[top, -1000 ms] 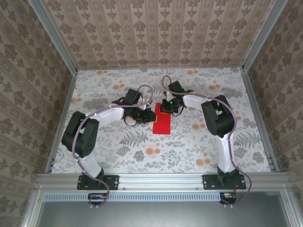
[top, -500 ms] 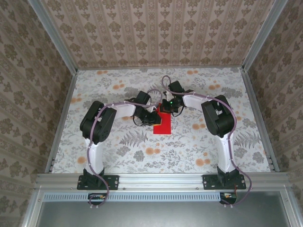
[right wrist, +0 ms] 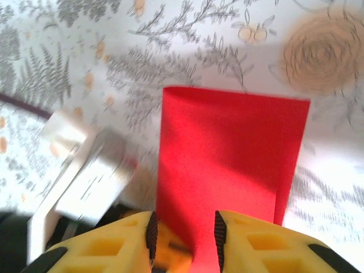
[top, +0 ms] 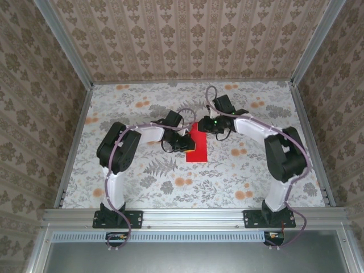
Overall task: Fold a paper plane with a square sheet of paper (fold left side to right side)
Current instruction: Hold the square sheet of paper at the center of the table, then first fold the square sheet of paper in half at the center of the table.
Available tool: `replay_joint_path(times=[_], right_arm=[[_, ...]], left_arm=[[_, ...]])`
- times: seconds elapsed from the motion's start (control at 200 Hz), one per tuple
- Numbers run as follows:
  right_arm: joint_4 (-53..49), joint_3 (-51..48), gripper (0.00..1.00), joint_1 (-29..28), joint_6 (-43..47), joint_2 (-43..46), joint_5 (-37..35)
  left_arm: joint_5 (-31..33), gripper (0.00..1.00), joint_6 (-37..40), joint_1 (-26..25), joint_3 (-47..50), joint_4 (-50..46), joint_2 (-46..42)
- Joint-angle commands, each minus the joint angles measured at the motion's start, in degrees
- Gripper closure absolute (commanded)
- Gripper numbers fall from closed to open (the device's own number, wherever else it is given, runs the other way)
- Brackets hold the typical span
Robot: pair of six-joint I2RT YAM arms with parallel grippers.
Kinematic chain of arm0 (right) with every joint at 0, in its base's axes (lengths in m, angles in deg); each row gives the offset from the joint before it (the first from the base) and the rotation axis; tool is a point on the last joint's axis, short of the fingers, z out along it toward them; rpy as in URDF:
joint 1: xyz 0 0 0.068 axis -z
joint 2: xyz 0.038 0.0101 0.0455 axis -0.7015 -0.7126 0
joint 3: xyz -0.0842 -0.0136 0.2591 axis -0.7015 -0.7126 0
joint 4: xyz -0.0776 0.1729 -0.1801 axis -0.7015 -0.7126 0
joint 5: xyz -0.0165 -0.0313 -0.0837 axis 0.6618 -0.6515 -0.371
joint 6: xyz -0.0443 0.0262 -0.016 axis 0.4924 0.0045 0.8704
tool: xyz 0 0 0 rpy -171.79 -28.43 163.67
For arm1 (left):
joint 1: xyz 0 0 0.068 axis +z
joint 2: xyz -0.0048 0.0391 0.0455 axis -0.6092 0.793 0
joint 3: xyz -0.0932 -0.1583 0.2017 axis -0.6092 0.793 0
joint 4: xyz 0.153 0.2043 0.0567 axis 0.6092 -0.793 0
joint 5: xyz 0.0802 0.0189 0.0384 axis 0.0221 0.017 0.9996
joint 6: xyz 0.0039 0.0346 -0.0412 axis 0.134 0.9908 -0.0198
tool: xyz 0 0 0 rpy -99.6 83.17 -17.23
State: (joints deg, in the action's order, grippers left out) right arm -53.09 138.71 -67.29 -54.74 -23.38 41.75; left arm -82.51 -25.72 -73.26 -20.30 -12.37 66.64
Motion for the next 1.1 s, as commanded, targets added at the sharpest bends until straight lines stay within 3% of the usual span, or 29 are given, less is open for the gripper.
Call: replay_joint_path(times=[0.0, 0.105, 0.27, 0.66, 1.095], right_arm=[[0.7, -7.4, 0.8, -1.8, -3.6, 2.9, 2.0], [3.3, -11.0, 0.92, -4.0, -6.8, 2.6, 5.1], [2.2, -11.1, 0.95, -5.6, -7.4, -1.0, 4.1], [-6.2, -9.7, 0.98, -5.7, -4.6, -6.2, -0.7], [-8.4, -8.4, 0.98, -5.6, -3.3, -7.4, -2.0]], left_arm=[[3.2, 0.86, -1.5, -1.1, 2.2, -2.5, 0.4], [3.4, 0.86, -1.8, -1.1, 2.2, -2.5, 0.2], [3.7, 0.86, -2.1, -1.2, 2.2, -2.5, -0.1], [2.8, 0.84, -0.8, -0.3, -2.4, -2.8, -2.1], [1.5, 0.87, 1.2, 2.1, -6.5, -1.5, 1.3]])
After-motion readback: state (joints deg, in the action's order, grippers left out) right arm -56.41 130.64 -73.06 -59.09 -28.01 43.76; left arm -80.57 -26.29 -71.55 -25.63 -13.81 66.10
